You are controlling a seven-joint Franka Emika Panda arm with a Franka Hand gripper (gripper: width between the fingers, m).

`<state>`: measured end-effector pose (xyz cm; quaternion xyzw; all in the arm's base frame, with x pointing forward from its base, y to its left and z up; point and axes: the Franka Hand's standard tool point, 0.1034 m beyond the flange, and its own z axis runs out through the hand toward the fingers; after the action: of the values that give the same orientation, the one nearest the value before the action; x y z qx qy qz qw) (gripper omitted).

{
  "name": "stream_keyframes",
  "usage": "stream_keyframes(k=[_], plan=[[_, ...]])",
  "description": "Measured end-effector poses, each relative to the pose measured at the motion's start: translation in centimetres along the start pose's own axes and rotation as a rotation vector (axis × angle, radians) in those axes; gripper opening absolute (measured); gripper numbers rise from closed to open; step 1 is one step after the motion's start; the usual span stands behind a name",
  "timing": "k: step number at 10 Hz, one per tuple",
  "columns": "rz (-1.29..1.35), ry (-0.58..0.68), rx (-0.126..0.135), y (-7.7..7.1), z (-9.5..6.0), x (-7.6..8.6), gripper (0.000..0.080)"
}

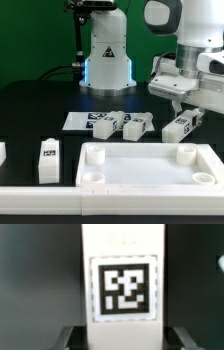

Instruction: Assemble desk

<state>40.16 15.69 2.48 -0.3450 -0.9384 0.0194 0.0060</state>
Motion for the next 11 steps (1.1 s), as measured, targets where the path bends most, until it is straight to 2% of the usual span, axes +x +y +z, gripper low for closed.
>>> stream_keyframes(k=[1, 2, 3, 4, 5, 6, 7, 8, 9, 11], plan=[[0.029, -0.004, 0.000, 0.0, 0.0, 0.1, 0.0284], [0.030, -0.012, 0.002, 0.1, 0.1, 0.5, 0.0390], [0.035, -0.011, 0.004, -0.1, 0.1, 0.2, 0.0543], [0.085, -0.021, 0.002, 0.0, -0.2, 0.4, 0.0543], [0.118, -0.064, -0.008, 0.7, -1.4, 1.1, 0.0631], [0.205, -0.124, -0.007, 1.2, -2.9, 1.2, 0.0631], [0.271, -0.186, -0.001, 1.9, -3.7, 1.1, 0.0647], [0.309, -0.218, 0.005, 2.7, -4.0, 0.5, 0.0647], [0.356, -0.222, -0.002, 3.4, -4.2, -0.1, 0.0649], [0.374, -0.217, 0.002, 3.1, -4.0, 0.2, 0.0649]])
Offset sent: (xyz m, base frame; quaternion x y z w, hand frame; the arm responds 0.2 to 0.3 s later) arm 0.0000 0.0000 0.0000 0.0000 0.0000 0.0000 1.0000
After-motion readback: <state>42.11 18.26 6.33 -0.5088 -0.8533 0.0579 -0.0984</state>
